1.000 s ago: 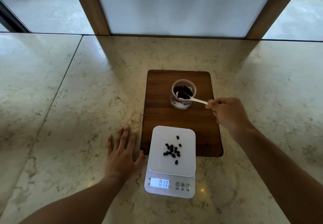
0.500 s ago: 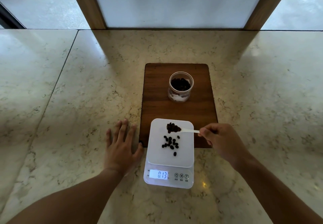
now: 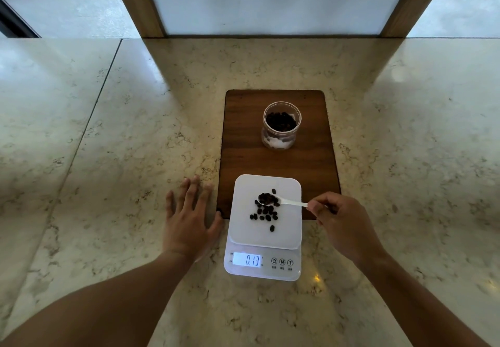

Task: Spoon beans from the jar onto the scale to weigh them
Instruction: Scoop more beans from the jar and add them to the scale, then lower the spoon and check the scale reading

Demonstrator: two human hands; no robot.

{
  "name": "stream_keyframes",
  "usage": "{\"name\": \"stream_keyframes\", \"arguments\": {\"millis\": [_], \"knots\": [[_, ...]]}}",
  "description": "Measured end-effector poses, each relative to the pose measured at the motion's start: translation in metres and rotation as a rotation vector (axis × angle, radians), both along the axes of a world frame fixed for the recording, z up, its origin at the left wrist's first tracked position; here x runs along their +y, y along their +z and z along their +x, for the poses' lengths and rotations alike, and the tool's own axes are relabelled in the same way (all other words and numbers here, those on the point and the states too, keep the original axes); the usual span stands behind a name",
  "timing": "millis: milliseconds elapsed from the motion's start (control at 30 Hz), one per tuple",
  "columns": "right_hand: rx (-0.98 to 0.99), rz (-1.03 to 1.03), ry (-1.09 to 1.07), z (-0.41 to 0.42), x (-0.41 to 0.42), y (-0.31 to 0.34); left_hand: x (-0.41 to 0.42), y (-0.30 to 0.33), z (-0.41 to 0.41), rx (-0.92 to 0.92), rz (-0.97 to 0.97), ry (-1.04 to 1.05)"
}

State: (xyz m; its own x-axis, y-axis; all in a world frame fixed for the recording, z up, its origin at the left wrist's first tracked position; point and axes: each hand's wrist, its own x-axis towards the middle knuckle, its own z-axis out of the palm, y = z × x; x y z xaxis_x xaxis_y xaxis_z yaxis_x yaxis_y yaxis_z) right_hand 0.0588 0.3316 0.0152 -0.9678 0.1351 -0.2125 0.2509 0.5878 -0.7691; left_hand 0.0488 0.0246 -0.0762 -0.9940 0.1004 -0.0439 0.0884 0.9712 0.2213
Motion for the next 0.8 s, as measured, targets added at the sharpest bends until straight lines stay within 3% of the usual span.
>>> {"name": "stream_keyframes", "arguments": {"millis": [633, 800], "knots": [[0.242, -0.033, -0.048, 0.014, -0.005, 0.001, 0.0, 0.0, 0.0, 0.012, 0.0, 0.002], [0.161, -0.154, -0.167, 0.016, -0.008, -0.001, 0.002, 0.002, 0.0, 0.016, 0.013, 0.012]]}}
